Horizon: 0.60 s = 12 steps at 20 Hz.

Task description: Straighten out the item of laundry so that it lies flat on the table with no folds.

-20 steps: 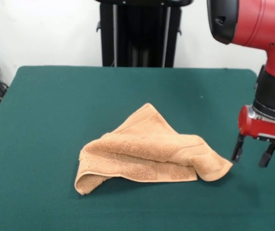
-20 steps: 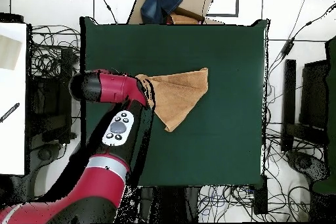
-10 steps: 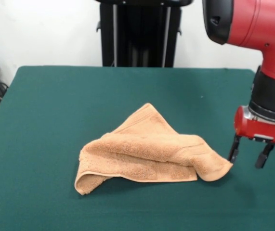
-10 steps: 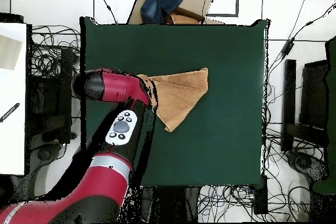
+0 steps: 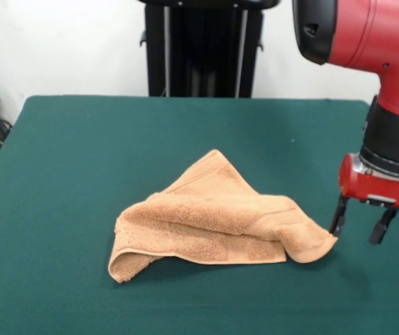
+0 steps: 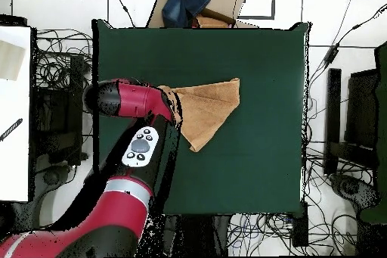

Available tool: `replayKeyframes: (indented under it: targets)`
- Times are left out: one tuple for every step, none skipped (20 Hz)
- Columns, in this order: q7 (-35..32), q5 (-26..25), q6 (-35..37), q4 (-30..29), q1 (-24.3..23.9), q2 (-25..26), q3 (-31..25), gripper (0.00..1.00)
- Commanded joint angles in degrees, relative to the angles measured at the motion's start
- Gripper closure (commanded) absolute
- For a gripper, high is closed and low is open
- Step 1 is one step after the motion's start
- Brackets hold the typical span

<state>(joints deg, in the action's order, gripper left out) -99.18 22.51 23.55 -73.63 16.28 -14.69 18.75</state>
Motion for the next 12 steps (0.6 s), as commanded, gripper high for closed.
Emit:
replayKeyframes:
  targets:
    - [-10.88,-0.18,5.29,-5.07,-1.63,0.81,-4.25,0.00]
    - [-10.83,-0.20,5.24,-5.06,-1.67,0.86,-4.28,0.00]
    - [-10.77,-0.26,5.29,-4.86,-1.67,0.97,-4.18,0.00]
    - [-10.67,-0.26,5.04,-4.90,-1.82,1.05,-4.35,0.00]
    - [-10.53,-0.33,4.78,-4.98,-1.93,1.05,-4.39,0.00]
    - [-10.32,-0.40,4.64,-5.10,-2.10,1.02,-4.53,0.00]
    - [-10.09,-0.47,4.38,-5.30,-2.30,0.91,-4.69,0.00]
    - [-9.88,-0.58,4.22,-5.49,-2.43,0.85,-4.79,0.00]
    - [-9.59,-0.68,4.05,-5.73,-2.66,0.78,-4.99,0.00]
    - [-9.42,-0.78,3.84,-5.95,-2.78,0.74,-5.11,0.00]
    - [-9.29,-0.81,3.63,-6.19,-2.94,0.73,-5.31,0.00]
    - [-9.28,-0.83,3.37,-6.33,-2.98,0.74,-5.40,0.00]
